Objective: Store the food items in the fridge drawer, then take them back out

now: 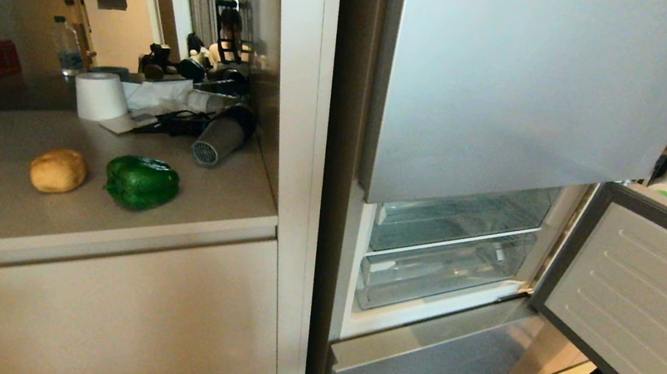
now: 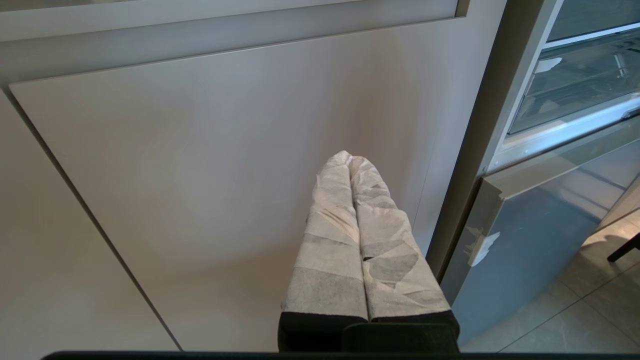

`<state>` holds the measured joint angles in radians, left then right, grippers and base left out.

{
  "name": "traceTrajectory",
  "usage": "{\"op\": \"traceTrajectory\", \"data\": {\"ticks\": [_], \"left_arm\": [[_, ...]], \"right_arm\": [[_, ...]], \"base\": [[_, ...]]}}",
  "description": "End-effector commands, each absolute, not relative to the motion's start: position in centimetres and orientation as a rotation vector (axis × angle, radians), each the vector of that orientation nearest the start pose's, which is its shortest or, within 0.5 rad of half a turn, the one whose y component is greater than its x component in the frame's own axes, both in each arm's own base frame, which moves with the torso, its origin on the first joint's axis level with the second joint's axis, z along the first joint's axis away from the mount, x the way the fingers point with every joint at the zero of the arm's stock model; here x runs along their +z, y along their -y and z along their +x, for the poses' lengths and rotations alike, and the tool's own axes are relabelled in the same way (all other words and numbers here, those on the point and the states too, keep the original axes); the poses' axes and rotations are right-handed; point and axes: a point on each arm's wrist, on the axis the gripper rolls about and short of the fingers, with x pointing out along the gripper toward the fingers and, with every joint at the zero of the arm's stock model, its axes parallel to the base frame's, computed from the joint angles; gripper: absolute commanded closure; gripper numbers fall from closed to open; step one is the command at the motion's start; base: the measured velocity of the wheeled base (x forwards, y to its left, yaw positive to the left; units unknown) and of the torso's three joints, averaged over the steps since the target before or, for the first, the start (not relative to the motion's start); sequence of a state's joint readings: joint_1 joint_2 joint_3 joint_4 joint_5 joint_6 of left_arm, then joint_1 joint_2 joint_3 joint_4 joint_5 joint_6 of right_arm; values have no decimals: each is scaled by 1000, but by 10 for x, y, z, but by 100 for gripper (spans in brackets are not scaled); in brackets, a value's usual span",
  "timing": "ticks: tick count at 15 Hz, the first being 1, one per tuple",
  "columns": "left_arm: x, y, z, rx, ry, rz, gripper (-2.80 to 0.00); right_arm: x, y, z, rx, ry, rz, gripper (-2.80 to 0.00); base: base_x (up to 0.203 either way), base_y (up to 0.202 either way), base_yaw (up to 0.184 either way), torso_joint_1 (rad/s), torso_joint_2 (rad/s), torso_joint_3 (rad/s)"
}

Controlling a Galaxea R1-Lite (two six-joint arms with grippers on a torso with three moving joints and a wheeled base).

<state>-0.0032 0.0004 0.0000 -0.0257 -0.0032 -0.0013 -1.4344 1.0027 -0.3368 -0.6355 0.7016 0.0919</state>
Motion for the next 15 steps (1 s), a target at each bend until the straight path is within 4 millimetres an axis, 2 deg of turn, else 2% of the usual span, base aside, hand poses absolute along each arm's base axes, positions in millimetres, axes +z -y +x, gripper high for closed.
{"op": "traceTrajectory", "data": {"ticks": [1,4,6,9,12,15], "left_arm": [[75,0,-22,-6,17,-2,0],[75,0,-22,-6,17,-2,0],[75,0,-22,-6,17,-2,0],[75,0,-22,-6,17,-2,0],[75,0,-22,-6,17,-2,0],[75,0,-22,-6,17,-2,0]], "right_arm": [[199,97,48,-546,19,90,0],[177,56,74,-255,-39,51,0],[157,25,71,-82,-74,16,0],[134,1,32,47,-38,-42,0],[105,-3,-1,74,-24,-73,0],[81,-2,-20,50,-5,-83,0]], "base": [[0,0,0,0,0,0],[0,0,0,0,0,0],[0,0,0,0,0,0],[0,0,0,0,0,0],[0,0,0,0,0,0],[0,0,0,0,0,0]]}}
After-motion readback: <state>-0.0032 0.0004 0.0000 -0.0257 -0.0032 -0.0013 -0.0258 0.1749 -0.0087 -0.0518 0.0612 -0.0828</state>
